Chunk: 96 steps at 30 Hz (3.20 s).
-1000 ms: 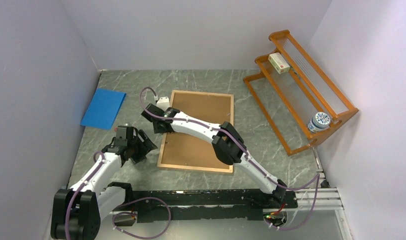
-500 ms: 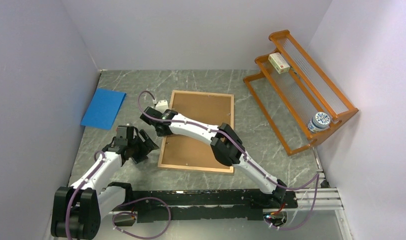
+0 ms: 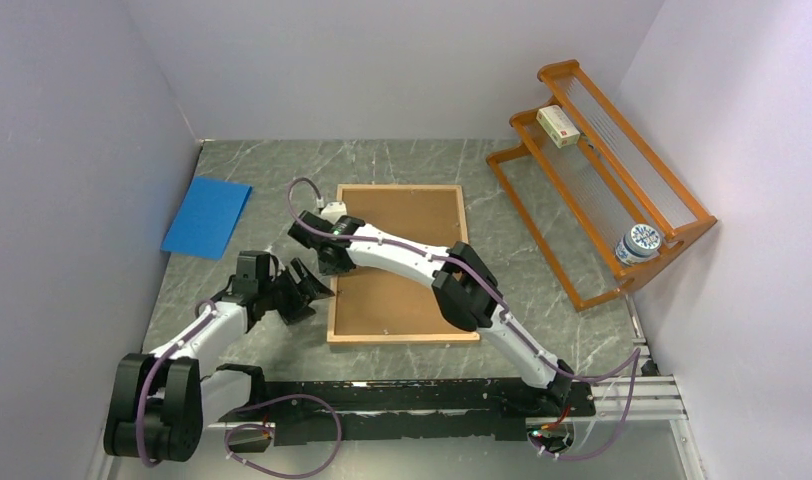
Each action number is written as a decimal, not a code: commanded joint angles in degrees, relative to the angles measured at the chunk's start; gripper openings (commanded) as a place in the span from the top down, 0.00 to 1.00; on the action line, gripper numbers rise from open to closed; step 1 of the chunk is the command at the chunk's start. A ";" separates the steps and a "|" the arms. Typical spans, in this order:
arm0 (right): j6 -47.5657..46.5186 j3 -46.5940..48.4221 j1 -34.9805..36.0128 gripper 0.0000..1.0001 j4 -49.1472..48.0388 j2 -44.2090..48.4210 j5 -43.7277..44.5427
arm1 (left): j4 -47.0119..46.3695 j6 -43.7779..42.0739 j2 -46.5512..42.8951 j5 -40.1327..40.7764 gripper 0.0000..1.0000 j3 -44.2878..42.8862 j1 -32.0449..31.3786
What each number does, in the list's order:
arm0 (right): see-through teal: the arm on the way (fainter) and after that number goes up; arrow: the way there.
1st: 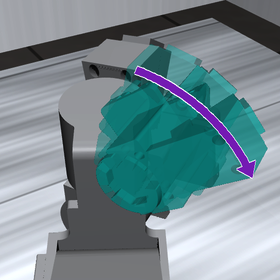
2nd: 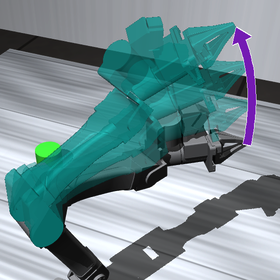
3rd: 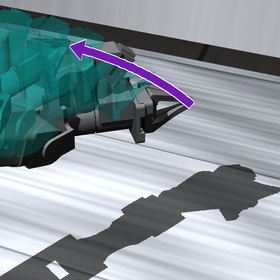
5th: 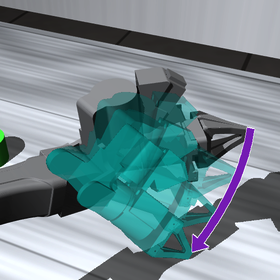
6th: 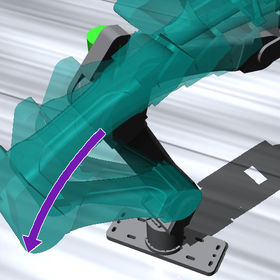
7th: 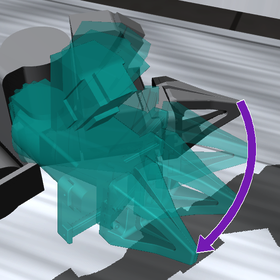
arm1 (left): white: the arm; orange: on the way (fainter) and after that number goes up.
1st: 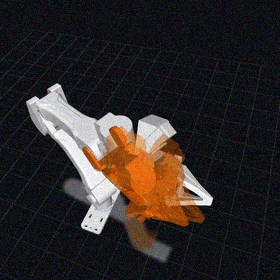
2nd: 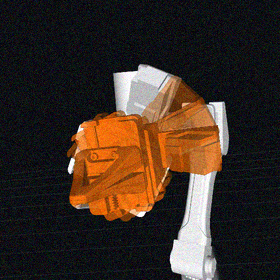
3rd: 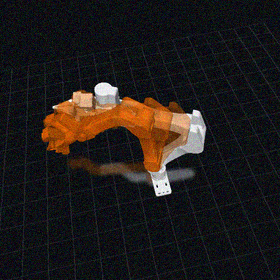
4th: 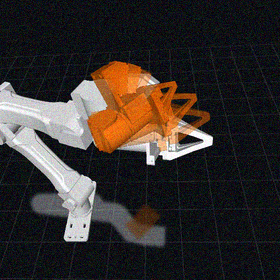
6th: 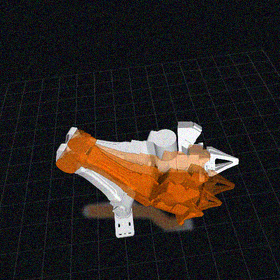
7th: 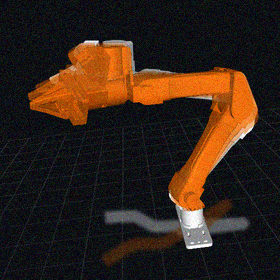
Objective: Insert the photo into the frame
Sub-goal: Turn over the photo frame at the center of the board.
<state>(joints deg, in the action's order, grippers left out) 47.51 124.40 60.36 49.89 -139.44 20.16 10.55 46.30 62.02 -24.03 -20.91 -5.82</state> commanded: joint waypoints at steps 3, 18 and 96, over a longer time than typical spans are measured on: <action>0.78 -3.16 -0.29 1.00 -4.94 11.30 -2.13 | -9.78 0.56 4.01 -10.78 0.25 1.54 -0.15; 1.80 -6.81 -1.09 1.00 -8.07 15.59 -3.48 | -29.46 7.08 9.70 -28.01 0.67 2.84 -0.15; 15.32 -37.61 -24.67 0.09 -38.05 47.53 -33.76 | 35.69 -56.15 9.51 13.22 0.97 -71.11 -10.87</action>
<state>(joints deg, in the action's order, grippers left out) 58.33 82.02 35.77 19.29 -90.94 -8.60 50.76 -7.99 74.43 -8.97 -91.77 -14.68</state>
